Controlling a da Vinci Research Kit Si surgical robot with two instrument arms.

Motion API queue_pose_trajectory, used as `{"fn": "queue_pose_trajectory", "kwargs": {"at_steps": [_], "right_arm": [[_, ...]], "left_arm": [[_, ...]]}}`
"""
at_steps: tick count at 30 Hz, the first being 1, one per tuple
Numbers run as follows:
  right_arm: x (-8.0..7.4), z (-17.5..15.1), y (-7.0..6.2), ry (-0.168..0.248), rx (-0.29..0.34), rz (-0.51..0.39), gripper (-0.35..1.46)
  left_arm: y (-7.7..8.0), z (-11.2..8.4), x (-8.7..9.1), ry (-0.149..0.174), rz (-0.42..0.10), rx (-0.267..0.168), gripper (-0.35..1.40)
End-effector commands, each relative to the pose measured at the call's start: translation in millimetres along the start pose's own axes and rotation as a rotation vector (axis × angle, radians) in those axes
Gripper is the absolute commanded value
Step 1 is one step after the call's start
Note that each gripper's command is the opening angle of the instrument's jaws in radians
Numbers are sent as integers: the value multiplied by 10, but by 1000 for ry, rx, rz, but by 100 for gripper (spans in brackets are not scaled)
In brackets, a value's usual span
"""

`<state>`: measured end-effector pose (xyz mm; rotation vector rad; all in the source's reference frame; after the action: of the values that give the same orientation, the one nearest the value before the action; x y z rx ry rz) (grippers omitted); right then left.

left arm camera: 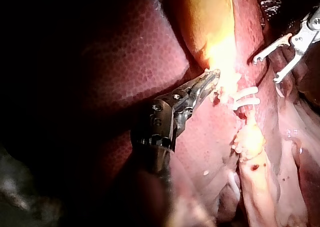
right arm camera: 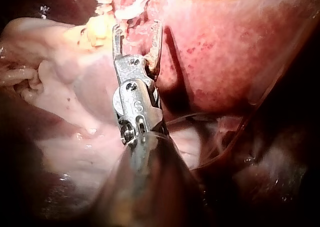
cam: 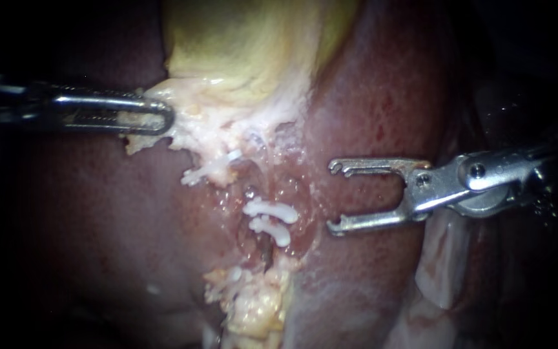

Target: Going back second clip right tube

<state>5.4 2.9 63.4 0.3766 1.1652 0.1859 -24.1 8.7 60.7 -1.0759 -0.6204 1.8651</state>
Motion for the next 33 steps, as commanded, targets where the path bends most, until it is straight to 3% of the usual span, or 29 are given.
{"fn": "queue_pose_trajectory", "kwargs": {"at_steps": [1, 16, 33], "right_arm": [[0, 0, 0, 0, 0, 0, 50], [0, 0, -1, 0, 0, 0, 50], [0, 0, -1, 0, 0, 0, 50]], "left_arm": [[-4, 4, -3, 0, 2, -2, -35], [-19, 56, -24, 3, 21, 1, -35], [-23, 67, -28, 3, 29, -7, -35]]}}
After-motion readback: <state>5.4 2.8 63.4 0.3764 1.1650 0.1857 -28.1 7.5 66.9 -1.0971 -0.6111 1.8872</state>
